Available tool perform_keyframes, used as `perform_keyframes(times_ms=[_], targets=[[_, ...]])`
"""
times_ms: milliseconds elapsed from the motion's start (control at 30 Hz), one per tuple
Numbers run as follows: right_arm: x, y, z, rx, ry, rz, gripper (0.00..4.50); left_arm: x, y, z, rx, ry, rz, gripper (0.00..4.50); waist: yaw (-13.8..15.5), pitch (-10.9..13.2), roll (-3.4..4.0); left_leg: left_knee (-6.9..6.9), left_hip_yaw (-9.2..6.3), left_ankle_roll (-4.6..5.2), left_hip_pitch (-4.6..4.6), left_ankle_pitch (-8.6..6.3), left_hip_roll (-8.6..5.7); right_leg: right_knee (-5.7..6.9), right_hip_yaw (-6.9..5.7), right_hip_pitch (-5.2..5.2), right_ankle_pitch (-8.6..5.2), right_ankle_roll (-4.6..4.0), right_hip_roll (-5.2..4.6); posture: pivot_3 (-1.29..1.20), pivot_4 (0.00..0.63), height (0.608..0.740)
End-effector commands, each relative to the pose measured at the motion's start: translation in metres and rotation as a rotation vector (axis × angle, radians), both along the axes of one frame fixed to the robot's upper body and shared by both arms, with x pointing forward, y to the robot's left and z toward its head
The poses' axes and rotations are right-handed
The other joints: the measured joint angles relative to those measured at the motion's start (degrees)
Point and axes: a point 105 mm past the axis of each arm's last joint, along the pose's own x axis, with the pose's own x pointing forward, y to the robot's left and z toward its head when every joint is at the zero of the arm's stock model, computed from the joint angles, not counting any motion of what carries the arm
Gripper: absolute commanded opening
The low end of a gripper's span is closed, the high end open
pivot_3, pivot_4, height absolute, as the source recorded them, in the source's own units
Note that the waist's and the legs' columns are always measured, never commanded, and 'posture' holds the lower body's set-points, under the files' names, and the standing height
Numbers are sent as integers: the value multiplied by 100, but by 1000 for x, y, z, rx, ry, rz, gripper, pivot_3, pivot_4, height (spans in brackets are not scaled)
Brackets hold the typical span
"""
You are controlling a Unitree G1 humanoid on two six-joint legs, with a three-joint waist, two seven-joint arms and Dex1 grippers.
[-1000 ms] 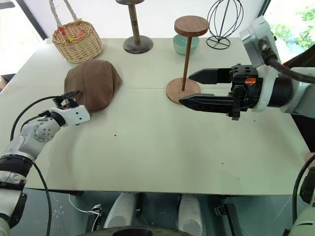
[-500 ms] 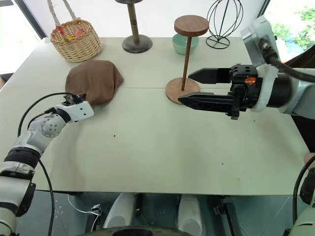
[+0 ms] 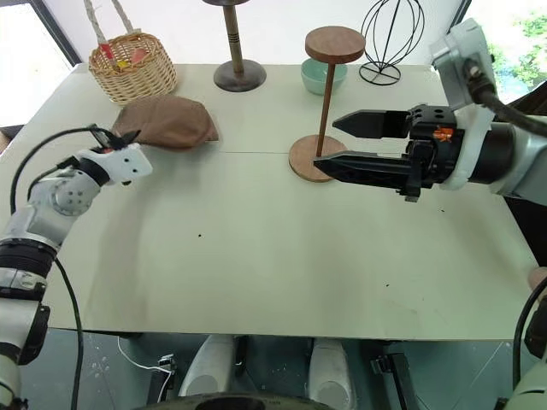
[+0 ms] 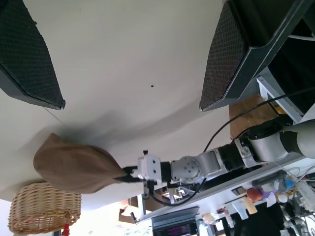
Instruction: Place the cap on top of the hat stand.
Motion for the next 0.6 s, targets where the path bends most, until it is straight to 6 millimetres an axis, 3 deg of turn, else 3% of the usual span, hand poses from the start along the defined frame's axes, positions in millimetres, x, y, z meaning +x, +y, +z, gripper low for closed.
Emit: perform_keyframes(times_ms=[33,233,333,600], targets=[[1,-12,22,9,-108,-74,4500,-6,-5,71,-66,-196,-28,47,2,3,-5,0,0,0,-1,0,0,-1,0,0,0,0,0,0,150,728],[3,-38,28,-32,-141,-179,4500,-15,-32,141,-136,-362,-117,47,-4,12,-22,5,1,0,-7,0,-1,-3,0,0,1,2,0,0,150,728],[4,-51,35,-52,-172,-229,4500,-24,-58,172,-185,-433,-219,47,-2,12,-22,5,3,0,-6,0,-1,-4,1,1,1,4,0,0,150,728],[4,-65,42,-91,-216,-278,4500,-53,-143,193,-166,-435,-581,47,-12,12,-22,19,8,1,-1,0,-1,3,11,4,1,5,0,0,150,728]])
